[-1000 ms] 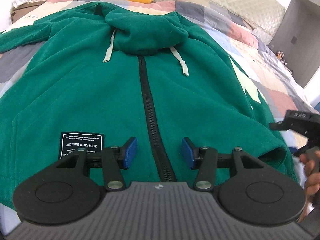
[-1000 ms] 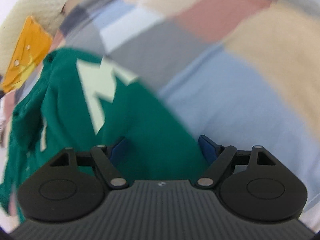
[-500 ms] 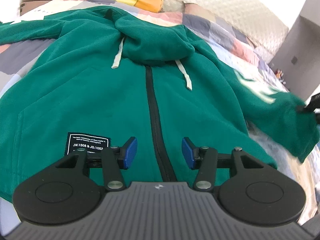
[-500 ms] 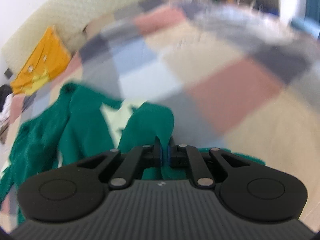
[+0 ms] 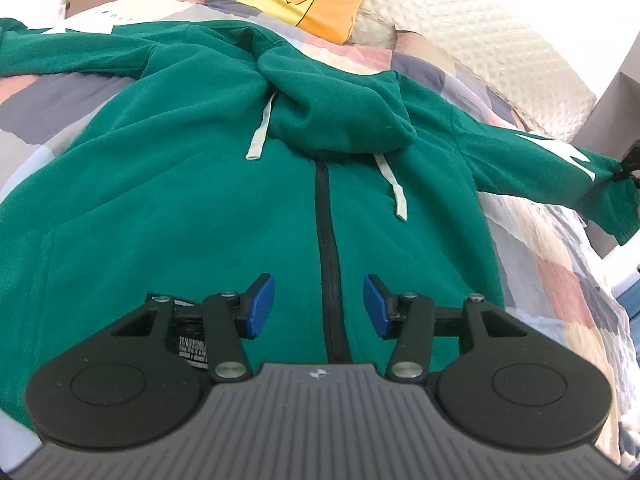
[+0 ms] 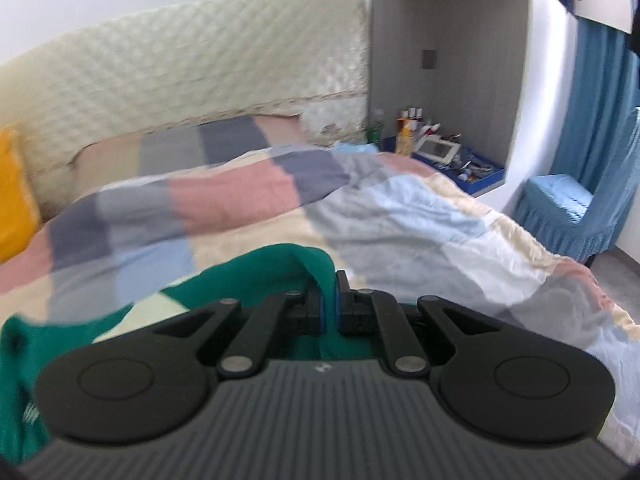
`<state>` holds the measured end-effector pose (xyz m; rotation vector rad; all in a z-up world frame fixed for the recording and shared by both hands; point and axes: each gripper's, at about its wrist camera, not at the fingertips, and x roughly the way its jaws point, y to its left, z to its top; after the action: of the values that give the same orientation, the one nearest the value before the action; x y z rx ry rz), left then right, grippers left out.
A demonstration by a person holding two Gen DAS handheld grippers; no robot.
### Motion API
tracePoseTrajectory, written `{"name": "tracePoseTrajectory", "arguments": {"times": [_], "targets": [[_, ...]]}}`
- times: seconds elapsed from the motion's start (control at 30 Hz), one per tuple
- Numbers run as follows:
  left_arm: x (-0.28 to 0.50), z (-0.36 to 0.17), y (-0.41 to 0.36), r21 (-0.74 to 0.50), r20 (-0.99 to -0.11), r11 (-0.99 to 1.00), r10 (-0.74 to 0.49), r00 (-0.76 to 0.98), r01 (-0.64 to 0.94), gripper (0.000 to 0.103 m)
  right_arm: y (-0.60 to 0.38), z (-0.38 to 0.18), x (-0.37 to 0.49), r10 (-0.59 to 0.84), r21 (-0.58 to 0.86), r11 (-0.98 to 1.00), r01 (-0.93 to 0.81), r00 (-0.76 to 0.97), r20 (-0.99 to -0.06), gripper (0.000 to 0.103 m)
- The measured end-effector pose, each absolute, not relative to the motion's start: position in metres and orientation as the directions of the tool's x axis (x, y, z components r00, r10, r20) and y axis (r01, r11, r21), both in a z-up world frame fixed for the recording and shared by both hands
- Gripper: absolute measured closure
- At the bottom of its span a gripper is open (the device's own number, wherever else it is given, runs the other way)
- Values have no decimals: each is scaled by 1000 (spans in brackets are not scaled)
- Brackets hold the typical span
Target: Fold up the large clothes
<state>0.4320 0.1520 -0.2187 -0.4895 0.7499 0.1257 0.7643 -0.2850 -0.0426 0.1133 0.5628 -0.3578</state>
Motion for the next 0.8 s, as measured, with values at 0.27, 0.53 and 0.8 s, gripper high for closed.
{"name": "tracePoseTrajectory", "arguments": {"times": [0.27, 0.53, 0.8], "targets": [[460, -230, 169, -468, -650, 847, -137, 747, -252, 48, -301, -124, 850, -405, -90, 898, 431, 726, -556, 95], [479, -243, 170, -393, -689, 886, -107, 717, -246, 48, -306, -206, 859, -403, -112, 902, 417, 719, -566, 92], [470, -234, 169, -425, -663, 875, -128, 737, -231, 48, -299, -189, 834, -384, -113, 914, 389, 742, -550, 68]]}}
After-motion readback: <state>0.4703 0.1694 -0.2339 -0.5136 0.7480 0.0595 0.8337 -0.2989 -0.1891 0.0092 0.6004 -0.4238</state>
